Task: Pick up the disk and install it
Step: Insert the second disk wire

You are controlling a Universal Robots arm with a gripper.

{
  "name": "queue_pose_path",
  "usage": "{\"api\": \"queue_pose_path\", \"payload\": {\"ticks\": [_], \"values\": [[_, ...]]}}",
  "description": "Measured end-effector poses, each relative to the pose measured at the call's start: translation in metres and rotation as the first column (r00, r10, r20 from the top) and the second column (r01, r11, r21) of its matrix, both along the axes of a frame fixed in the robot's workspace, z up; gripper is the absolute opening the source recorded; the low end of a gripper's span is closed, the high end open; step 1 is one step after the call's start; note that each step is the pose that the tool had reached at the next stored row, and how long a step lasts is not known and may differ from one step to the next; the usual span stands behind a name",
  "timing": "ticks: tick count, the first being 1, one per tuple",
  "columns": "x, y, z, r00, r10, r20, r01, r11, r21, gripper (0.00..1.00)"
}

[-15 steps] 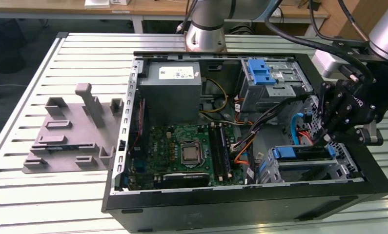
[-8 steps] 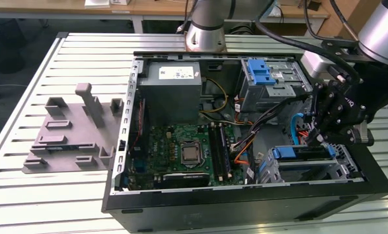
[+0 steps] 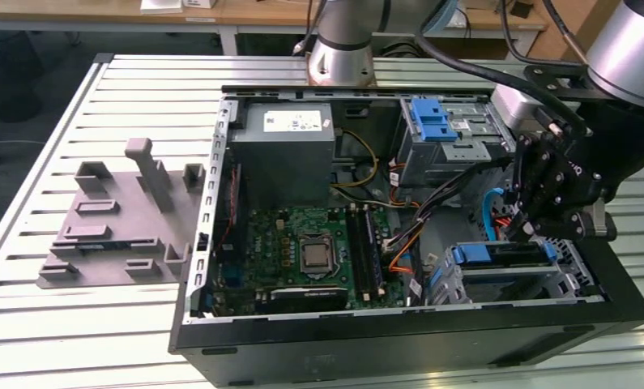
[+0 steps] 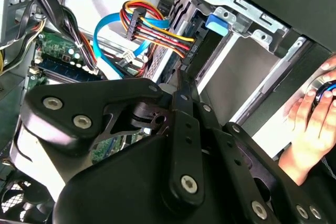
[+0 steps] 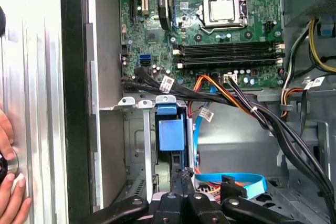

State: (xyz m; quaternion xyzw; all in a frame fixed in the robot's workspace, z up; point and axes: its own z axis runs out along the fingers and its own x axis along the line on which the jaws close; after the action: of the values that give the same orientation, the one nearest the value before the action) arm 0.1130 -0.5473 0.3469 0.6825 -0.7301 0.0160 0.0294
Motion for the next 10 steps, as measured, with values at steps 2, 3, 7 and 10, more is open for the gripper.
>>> {"api": "queue_pose_path", "payload": {"ticks": [2,3,7,10], "values": [[-0.0004,0.0000,0.0003,1.0000,0.000,0.0037,0.000,1.0000,0.0003,0.11],[-0.0003,0.0000,0.0003,1.0000,0.000,0.0040,0.000,1.0000,0.0003,0.11],[-0.0007,-0.0002,0.0005,0.9999,0.012,0.0042,-0.012,0.9999,0.0000,0.11],[-0.0007,-0.0002,0.0003,0.9990,0.044,0.0041,-0.044,0.9990,0.0000,0.11]]}}
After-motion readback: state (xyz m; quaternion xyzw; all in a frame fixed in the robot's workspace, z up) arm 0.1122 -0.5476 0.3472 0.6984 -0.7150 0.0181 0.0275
